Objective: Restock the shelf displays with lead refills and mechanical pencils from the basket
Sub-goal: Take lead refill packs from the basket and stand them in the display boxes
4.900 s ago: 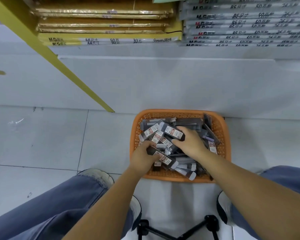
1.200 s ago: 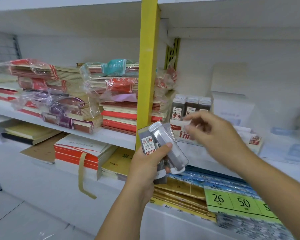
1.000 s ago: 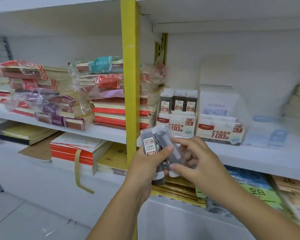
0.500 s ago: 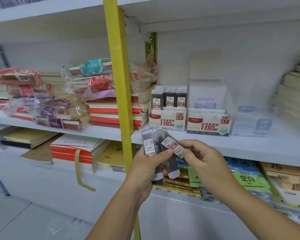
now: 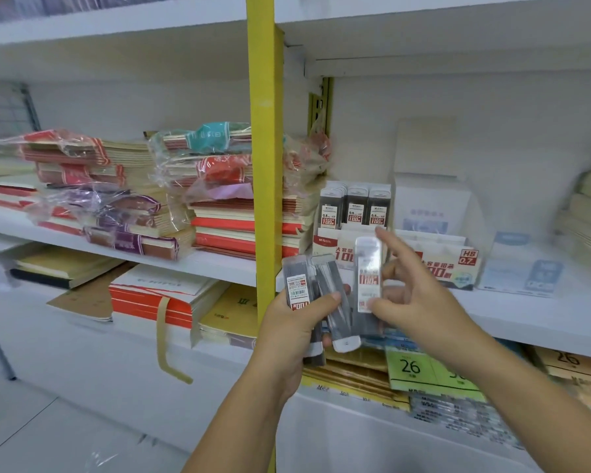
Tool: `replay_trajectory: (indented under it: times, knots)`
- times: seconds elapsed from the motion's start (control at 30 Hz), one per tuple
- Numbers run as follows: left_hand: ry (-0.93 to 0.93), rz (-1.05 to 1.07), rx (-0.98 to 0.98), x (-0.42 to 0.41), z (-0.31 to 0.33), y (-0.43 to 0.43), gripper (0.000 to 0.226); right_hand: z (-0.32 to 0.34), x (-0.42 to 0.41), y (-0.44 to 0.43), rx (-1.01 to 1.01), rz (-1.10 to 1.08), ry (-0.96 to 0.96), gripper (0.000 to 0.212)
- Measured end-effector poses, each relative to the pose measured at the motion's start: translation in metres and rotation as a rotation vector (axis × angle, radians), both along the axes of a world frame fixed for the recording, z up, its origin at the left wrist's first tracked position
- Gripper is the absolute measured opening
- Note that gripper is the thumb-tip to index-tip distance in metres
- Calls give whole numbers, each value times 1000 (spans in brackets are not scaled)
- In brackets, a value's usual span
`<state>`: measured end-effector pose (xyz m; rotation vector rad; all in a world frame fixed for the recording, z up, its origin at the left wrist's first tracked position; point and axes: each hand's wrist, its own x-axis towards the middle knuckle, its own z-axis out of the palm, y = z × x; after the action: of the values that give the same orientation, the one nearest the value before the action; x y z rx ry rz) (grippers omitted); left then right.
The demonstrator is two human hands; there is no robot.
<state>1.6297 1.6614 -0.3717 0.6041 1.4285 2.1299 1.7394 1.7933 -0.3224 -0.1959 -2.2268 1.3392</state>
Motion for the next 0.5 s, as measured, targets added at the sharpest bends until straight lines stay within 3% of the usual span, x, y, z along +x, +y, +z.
replay_trajectory:
  times: [0.23, 0.4, 0.5]
  knots:
    - [-29, 158, 73, -34, 11, -8, 24, 83, -53, 18, 397, -217, 328, 62]
    - [-21, 193, 34, -46, 5, -6, 22, 87, -94, 31, 650, -296, 236, 54]
    - [-23, 184, 35, -48, 4, -3, 22, 77, -108, 40, 698, -298, 164, 51]
